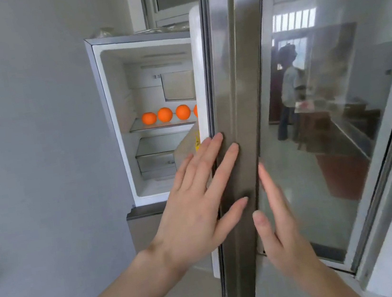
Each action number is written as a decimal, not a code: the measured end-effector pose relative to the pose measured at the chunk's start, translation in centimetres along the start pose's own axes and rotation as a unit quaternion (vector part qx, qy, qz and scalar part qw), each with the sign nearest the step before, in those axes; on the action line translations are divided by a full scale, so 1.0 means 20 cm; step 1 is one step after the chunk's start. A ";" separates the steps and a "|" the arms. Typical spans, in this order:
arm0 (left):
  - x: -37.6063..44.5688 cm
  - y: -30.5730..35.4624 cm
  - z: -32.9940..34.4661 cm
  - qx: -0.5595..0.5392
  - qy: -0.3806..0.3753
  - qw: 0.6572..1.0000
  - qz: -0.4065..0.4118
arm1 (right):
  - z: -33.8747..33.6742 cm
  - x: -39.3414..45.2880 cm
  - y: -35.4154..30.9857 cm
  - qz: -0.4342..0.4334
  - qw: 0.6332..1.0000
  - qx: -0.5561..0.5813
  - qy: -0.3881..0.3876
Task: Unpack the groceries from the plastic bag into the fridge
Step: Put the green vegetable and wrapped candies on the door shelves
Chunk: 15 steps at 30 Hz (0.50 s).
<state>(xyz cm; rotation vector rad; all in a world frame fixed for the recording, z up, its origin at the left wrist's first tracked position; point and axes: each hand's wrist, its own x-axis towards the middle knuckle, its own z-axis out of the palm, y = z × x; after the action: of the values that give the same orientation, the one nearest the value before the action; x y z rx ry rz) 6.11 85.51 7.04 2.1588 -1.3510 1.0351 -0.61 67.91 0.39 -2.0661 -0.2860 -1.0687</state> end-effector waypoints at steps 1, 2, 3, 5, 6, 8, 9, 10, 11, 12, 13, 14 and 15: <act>-0.02 -0.01 -0.01 0.009 -0.001 1.000 -0.010 | 0.03 0.02 0.00 -0.014 1.000 -0.018 -0.019; -0.04 -0.02 -0.01 0.017 -0.004 1.000 -0.020 | 0.07 0.04 0.01 -0.028 0.998 -0.036 -0.036; -0.06 -0.05 -0.01 0.024 -0.006 0.999 -0.029 | 0.11 0.06 0.01 -0.039 0.997 -0.049 -0.051; -0.11 -0.11 -0.02 0.031 -0.002 0.998 -0.055 | 0.19 0.11 0.02 -0.050 0.994 -0.057 -0.078; -0.13 -0.15 -0.02 0.035 0.003 0.997 -0.069 | 0.23 0.13 0.03 -0.053 0.993 -0.057 -0.091; -0.16 -0.23 -0.02 0.044 0.011 0.995 -0.091 | 0.32 0.17 0.04 -0.054 0.990 -0.069 -0.114; -0.18 -0.28 -0.01 0.047 0.016 0.994 -0.098 | 0.36 0.20 0.05 -0.054 0.988 -0.078 -0.125; -0.19 -0.33 -0.01 0.048 0.021 0.993 -0.106 | 0.40 0.22 0.05 -0.056 0.986 -0.083 -0.135; -0.21 -0.38 0.00 0.046 0.025 0.992 -0.116 | 0.44 0.25 0.06 -0.059 0.984 -0.084 -0.143; -0.22 -0.43 0.00 0.041 0.029 0.990 -0.129 | 0.48 0.27 0.07 -0.063 0.983 -0.084 -0.151; -0.23 -0.48 0.00 0.036 0.033 0.989 -0.141 | 0.52 0.30 0.08 -0.070 0.981 -0.088 -0.157; -0.24 -0.53 0.00 0.033 0.038 0.988 -0.149 | 0.56 0.33 0.10 -0.075 0.979 -0.095 -0.163; -0.25 -0.59 0.00 0.033 0.044 0.987 -0.154 | 0.59 0.37 0.12 -0.080 0.977 -0.104 -0.168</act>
<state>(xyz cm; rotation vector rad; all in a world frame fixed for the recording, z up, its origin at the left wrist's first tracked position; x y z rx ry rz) 15.22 93.86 3.90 2.2492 -0.9186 1.0486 12.16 73.84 0.72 -2.4472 -0.5361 -0.8658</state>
